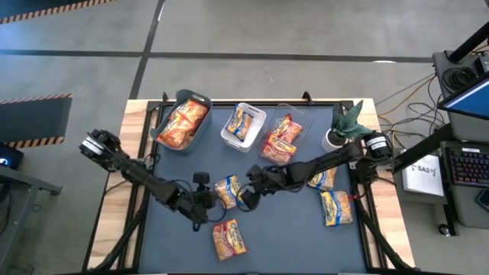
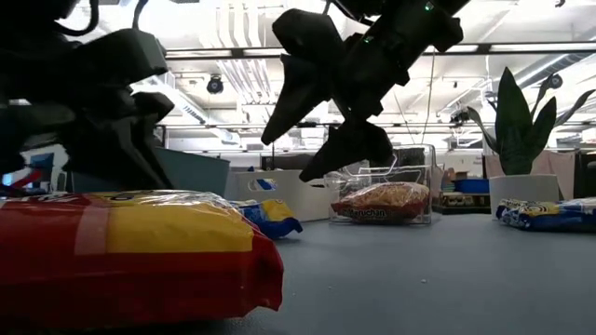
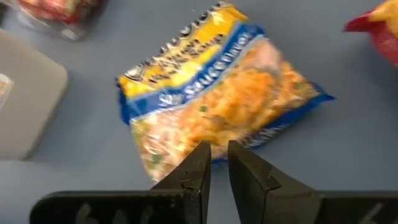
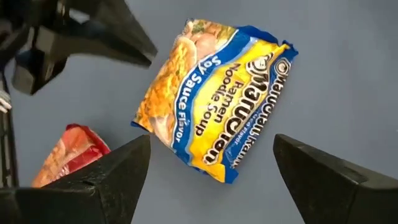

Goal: Sort Maruchan noodles
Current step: Put the blue noodle pack into the white bin

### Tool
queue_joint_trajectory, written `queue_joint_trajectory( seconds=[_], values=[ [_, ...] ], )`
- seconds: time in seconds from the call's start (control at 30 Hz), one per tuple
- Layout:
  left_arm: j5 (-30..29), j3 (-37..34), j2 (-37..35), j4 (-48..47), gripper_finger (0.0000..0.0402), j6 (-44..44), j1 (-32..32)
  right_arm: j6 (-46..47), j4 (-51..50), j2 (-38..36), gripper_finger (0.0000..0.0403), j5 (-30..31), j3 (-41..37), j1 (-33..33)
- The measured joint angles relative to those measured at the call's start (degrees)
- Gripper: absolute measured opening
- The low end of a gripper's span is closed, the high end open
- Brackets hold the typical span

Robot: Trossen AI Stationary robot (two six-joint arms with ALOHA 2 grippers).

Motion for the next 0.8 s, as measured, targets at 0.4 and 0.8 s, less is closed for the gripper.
queue_joint_trajectory(
  seconds=[0.4,0.8],
  values=[
    [-3.0,-0.8,3.8,1.0,0.0038,-0.8,2.7,4.1,2.3,2.8,0.0327,1.3,-0.7,3.4],
    [-2.8,-1.1,4.6,0.0,0.0038,-3.8,2.7,4.8,8.2,5.5,0.0327,1.2,-0.7,3.1]
  ],
)
